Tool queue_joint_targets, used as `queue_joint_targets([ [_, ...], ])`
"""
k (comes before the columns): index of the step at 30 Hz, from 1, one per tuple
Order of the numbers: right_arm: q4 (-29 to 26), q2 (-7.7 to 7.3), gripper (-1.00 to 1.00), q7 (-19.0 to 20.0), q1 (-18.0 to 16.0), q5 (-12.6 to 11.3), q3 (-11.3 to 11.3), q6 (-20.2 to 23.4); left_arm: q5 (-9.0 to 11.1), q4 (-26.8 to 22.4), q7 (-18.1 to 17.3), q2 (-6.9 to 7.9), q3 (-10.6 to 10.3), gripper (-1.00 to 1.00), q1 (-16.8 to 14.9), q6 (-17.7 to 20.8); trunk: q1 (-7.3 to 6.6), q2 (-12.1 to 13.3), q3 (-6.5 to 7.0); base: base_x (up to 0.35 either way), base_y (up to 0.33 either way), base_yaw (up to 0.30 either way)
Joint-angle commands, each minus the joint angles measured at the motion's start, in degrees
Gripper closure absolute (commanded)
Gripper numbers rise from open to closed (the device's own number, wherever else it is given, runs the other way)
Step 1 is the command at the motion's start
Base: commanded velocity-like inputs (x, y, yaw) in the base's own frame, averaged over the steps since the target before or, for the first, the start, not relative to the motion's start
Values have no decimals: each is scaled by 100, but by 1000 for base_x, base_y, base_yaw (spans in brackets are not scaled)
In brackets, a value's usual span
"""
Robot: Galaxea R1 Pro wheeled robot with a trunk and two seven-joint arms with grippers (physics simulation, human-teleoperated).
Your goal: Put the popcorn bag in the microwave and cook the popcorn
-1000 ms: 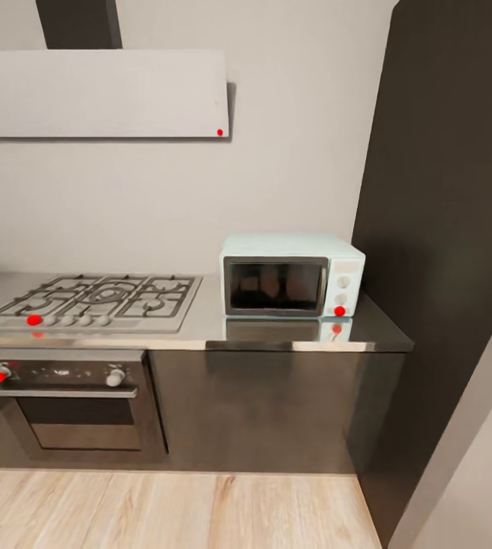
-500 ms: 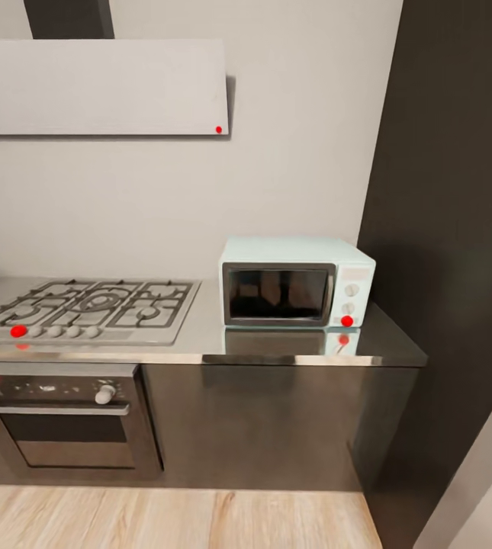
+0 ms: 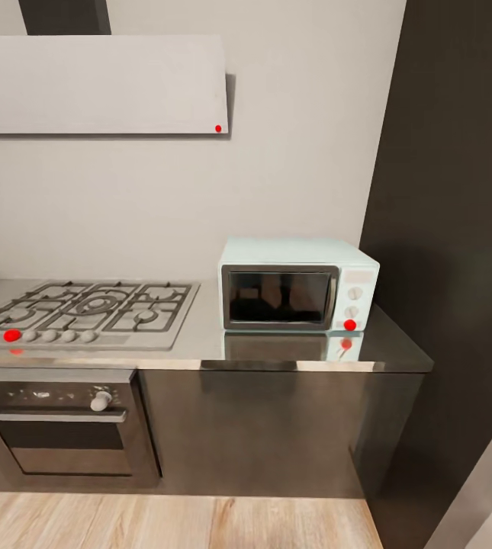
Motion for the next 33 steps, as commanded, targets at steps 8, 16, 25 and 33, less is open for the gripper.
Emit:
queue_joint_targets([
  [8,-196,11,-100,74,-2,63,9,12,36,0,7,-7,-11,-100,-2,-15,0,-2,-4,0,0,0],
  [16,-3374,-7,-100,115,-2,57,161,1536,24,0,17,-10,-18,-100,-2,-11,0,-2,-4,0,0,0],
  [25,-7790,53,-100,100,-382,-55,138,4513,26,0,25,-13,-14,-100,-4,-15,0,-2,-4,0,0,0],
  [33,-8831,52,-100,106,-2038,-108,-238,6370,41,0,26,-10,-1,-100,-8,-19,0,-2,-4,0,0,0],
])
